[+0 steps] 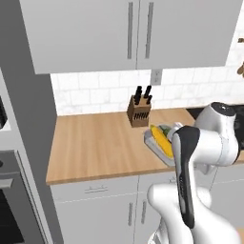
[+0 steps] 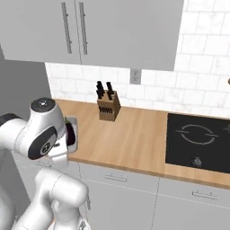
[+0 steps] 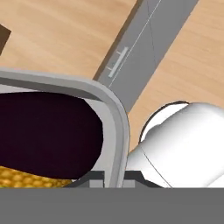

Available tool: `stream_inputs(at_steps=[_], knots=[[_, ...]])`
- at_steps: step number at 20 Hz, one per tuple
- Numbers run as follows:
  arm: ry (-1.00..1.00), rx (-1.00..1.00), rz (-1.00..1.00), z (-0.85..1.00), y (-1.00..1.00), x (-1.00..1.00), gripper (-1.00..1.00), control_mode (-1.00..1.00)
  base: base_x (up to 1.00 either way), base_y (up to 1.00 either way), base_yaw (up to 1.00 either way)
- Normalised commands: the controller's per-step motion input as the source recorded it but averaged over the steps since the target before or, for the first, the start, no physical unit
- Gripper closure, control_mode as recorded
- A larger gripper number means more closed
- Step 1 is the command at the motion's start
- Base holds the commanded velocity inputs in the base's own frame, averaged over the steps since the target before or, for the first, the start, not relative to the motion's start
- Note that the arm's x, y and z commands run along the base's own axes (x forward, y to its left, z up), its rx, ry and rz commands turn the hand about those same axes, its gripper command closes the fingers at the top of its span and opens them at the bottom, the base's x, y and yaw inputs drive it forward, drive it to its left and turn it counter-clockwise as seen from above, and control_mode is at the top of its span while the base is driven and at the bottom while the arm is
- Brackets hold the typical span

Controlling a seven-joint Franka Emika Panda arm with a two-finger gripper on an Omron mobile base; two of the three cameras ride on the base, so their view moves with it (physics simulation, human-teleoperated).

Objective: Take the meat container that has the steak and place it on the second highest rack of the freezer. Then take the vegetable container that has the corn and eggplant and place it on the highest rack of the freezer.

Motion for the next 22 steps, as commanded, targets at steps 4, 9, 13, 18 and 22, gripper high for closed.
stream_inputs(at_steps=[4,9,13,18,22], knots=[[0.0,0.0,0.0,0.0,0.0,0.0,1.0,1.0,-1.0,0.59,0.24],[0.0,0.0,0.0,0.0,0.0,0.0,1.0,1.0,-1.0,0.51,0.29],[0.0,0.0,0.0,0.0,0.0,0.0,1.0,1.0,-0.94,1.0,0.32],[0.0,0.0,0.0,0.0,0.0,0.0,1.0,1.0,-0.58,1.0,0.25],[0.0,0.0,0.0,0.0,0.0,0.0,1.0,1.0,-0.13,1.0,0.2]])
